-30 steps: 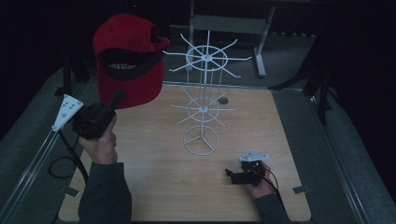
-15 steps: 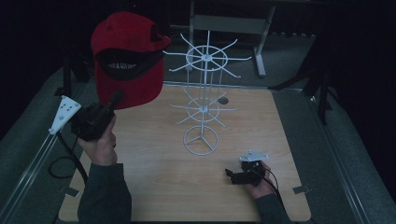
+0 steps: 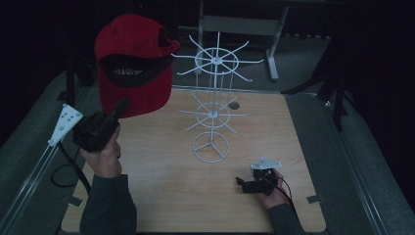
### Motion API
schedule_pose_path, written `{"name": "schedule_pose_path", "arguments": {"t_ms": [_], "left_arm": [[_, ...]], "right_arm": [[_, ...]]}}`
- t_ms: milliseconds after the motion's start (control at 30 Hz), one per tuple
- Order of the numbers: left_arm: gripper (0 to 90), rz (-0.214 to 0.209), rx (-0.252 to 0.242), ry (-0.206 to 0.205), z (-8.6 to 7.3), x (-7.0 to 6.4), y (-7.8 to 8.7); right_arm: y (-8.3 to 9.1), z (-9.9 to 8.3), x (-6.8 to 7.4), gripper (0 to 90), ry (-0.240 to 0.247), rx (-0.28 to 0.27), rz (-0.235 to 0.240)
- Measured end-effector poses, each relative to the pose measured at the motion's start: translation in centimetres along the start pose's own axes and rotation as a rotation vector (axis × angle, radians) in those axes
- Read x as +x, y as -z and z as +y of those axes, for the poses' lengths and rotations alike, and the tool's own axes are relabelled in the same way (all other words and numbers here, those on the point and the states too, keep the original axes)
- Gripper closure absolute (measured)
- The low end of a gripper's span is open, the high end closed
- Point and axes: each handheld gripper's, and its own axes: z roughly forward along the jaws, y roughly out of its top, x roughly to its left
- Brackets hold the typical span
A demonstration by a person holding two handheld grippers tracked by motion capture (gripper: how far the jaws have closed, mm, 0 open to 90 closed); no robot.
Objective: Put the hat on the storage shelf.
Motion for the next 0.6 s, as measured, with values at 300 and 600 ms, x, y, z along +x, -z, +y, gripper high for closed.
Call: {"name": "schedule_pose_path", "arguments": {"t_ms": [300,600], "left_arm": [[85.6,-0.016,0.004,0.004,-0.4,-0.3,0.3],[85.6,-0.026,0.033,0.013,-2.0,-0.5,0.2]], "right_arm": [[0.0,0.0,0.0,13.1,0.000,0.001,0.000],[0.0,0.0,0.0,13.1,0.000,0.000,0.000]]}}
